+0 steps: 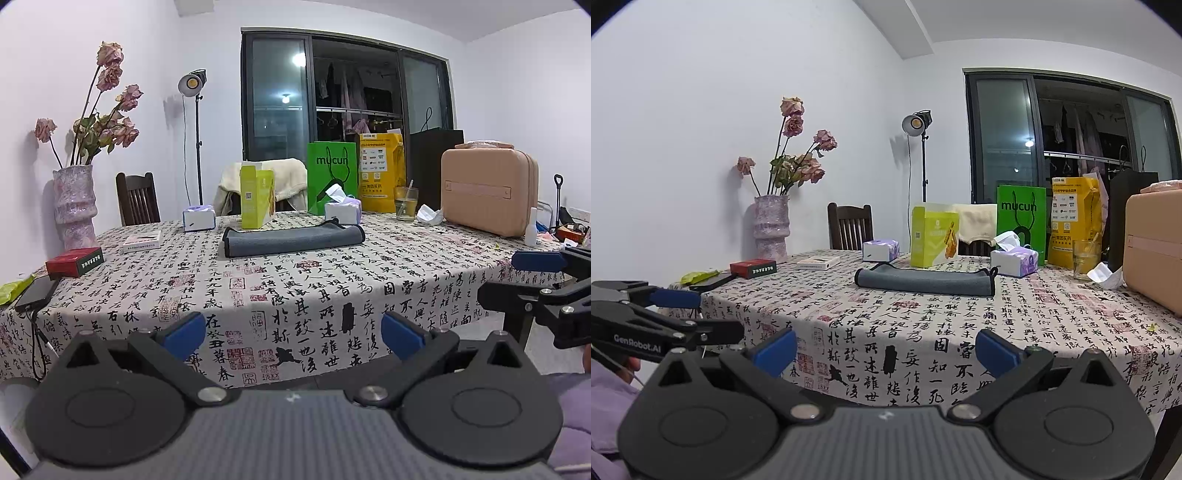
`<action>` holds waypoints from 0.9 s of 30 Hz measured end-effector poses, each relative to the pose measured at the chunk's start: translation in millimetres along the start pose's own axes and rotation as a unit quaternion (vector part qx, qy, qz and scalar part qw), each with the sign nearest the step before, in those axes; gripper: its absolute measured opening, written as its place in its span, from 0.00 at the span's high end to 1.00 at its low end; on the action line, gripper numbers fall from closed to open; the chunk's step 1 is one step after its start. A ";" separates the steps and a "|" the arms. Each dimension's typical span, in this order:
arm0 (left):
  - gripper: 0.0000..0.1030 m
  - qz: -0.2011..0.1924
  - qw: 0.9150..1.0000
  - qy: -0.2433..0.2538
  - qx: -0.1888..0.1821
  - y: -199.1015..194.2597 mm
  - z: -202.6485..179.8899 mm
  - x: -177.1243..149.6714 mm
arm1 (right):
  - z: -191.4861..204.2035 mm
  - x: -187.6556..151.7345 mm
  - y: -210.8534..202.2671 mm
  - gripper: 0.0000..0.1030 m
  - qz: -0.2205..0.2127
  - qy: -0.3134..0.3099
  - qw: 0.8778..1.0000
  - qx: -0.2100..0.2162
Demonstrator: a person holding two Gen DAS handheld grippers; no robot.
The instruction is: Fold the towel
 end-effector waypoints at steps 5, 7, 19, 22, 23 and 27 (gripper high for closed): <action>0.00 0.000 1.000 0.000 0.000 0.2 -0.4 -0.2 | 1.0 -0.3 0.0 0.00 0.000 -0.001 1.000 -0.001; 0.00 0.000 1.000 0.000 0.000 0.2 -0.5 -0.3 | 1.3 0.2 0.0 0.00 -0.001 -0.002 1.000 -0.002; 0.00 -0.002 1.000 0.003 -0.001 -0.1 -1.4 0.6 | 1.2 0.0 -0.5 0.00 -0.001 -0.001 1.000 -0.002; 0.00 -0.002 1.000 0.004 -0.002 0.0 -1.6 1.2 | 1.1 0.3 -0.4 0.00 -0.001 -0.002 1.000 -0.001; 0.00 -0.002 1.000 0.004 -0.002 0.2 -1.7 1.5 | 0.9 0.4 -0.4 0.00 -0.001 -0.002 1.000 -0.001; 0.00 -0.002 1.000 0.006 -0.002 0.8 -2.3 2.6 | 1.4 -0.5 0.1 0.00 -0.001 -0.002 1.000 -0.001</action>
Point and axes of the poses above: each gripper's, at about its wrist camera, not at the fingertips, and y roughly the way its jaws point, z to its left, x to its top, the point moved 1 cm from there along y, roughly the way its jaws point, and after that the axes turned 4 degrees about y, right-handed, at the moved point
